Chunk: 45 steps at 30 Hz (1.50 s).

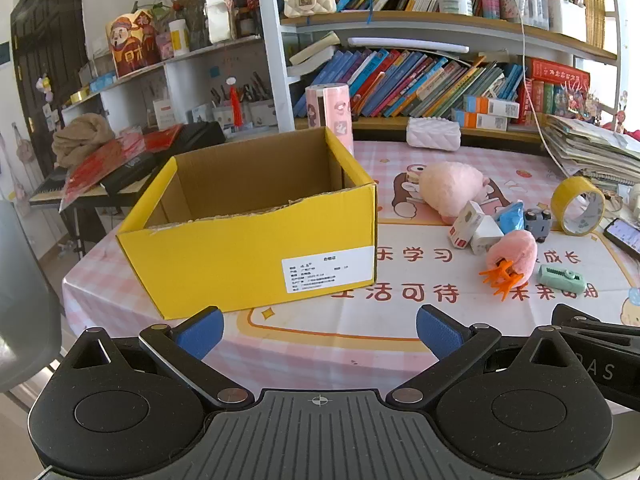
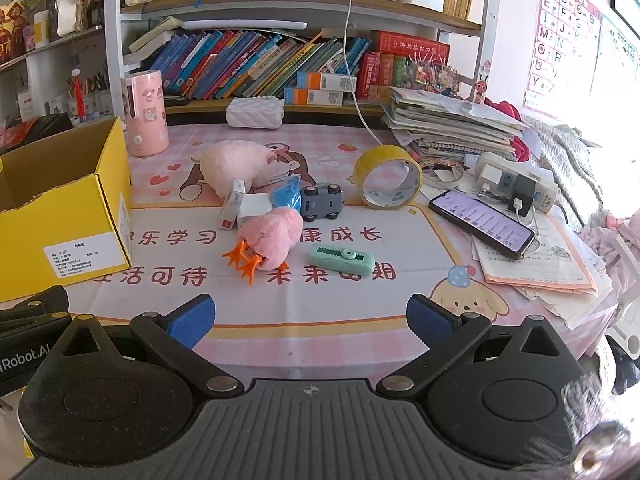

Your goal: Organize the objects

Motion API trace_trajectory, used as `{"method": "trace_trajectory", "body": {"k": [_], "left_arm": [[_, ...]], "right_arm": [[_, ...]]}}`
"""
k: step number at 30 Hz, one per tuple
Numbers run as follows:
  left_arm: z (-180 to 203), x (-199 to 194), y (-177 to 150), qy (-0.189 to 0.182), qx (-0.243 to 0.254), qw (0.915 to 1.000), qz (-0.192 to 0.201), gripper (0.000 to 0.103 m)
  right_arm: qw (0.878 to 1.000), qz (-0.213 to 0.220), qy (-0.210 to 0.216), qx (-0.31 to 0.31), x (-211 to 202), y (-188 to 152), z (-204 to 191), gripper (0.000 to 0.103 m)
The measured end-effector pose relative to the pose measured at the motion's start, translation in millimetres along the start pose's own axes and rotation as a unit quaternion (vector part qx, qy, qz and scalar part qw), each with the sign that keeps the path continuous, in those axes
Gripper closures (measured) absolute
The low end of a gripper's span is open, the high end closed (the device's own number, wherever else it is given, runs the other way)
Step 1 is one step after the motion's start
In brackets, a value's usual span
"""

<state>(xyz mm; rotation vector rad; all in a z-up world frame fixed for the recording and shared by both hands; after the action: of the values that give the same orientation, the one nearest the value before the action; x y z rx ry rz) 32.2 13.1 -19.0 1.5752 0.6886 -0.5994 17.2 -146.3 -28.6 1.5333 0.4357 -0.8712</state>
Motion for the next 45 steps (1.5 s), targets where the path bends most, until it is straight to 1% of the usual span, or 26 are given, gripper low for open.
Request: {"method": "trace_trajectory", "body": {"k": [45], "left_arm": [[-4.6, 9.2, 2.0, -0.006, -0.004, 0.9999, -0.011, 0.0]], "right_arm": [[1.0, -0.002, -0.002, -0.003, 4.2, -0.4, -4.9, 0.0]]}}
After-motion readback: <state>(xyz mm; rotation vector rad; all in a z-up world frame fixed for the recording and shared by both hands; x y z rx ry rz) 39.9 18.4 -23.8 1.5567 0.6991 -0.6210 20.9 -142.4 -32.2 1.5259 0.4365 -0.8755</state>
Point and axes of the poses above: each gripper's, at about its wrist camera, not at the fingertips, and x roughly the way its jaws point, z to its right, y to its top, the point moved 4 cm from there along x, roughly the way its jaws point, and after that the axes turned 10 degrees about -z, right-handed, at the moved point
